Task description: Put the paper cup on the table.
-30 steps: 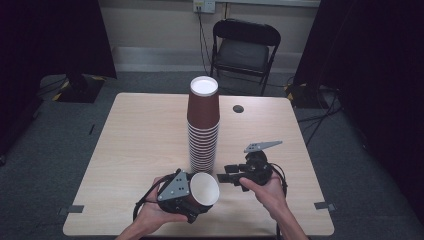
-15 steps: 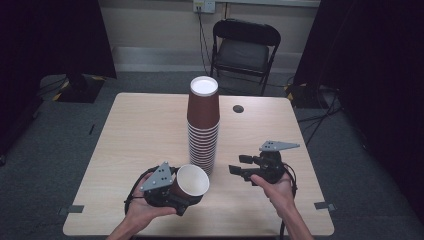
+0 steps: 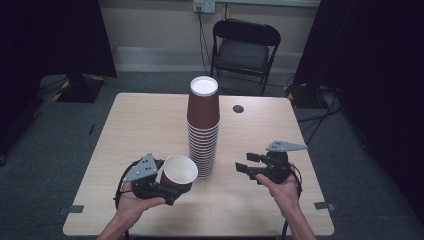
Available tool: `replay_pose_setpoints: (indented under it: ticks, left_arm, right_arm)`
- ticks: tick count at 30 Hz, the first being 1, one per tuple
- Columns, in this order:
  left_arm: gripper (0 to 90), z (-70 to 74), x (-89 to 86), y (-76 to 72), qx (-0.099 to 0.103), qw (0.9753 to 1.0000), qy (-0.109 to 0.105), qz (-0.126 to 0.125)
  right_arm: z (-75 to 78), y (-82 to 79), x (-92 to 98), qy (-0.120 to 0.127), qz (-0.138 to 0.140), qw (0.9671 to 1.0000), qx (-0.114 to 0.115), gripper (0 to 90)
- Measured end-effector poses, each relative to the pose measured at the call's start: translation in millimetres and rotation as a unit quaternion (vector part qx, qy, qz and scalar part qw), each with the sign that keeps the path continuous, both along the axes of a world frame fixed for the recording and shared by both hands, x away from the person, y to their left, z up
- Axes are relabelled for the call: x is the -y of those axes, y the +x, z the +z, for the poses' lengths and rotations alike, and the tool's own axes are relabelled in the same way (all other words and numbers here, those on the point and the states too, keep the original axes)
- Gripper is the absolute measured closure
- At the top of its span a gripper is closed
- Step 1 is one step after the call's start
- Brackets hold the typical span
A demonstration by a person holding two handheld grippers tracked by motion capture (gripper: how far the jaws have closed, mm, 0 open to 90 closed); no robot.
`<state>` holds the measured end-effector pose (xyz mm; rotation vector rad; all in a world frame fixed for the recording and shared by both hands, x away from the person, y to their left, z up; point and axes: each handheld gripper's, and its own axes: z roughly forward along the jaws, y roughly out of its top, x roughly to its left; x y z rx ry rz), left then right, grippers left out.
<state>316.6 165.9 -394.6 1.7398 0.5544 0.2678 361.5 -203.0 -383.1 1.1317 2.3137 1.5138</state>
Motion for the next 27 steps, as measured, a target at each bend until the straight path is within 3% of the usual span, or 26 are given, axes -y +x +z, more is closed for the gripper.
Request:
replay_pose_setpoints:
  ticks: [10,15,20,21,27]
  left_arm:
    - [9.2,4.5,-19.1,9.7,-0.009,0.9984,-0.013,0.054]
    - [9.1,5.5,-26.1,14.4,-0.007,0.9978,-0.012,0.064]
    - [8.4,2.7,-31.8,18.3,-0.003,0.9946,-0.006,0.103]
    - [8.3,0.8,-34.8,21.2,-0.012,0.9942,-0.011,0.106]
    - [8.0,-4.3,-39.0,26.9,-0.02,0.9921,-0.008,0.123]
  right_arm:
    - [0.1,-2.2,9.5,0.002,-0.026,0.9995,0.014,30.9]
    - [-3.4,-4.7,15.0,-0.001,-0.036,0.9992,0.017,30.8]
    - [-14.4,-7.9,24.8,-0.01,-0.045,0.9989,0.009,30.6]
    - [-16.3,-8.1,26.2,-0.011,-0.046,0.9989,0.008,30.6]
    - [-25.9,-8.1,29.9,-0.014,-0.044,0.9989,-0.005,30.4]
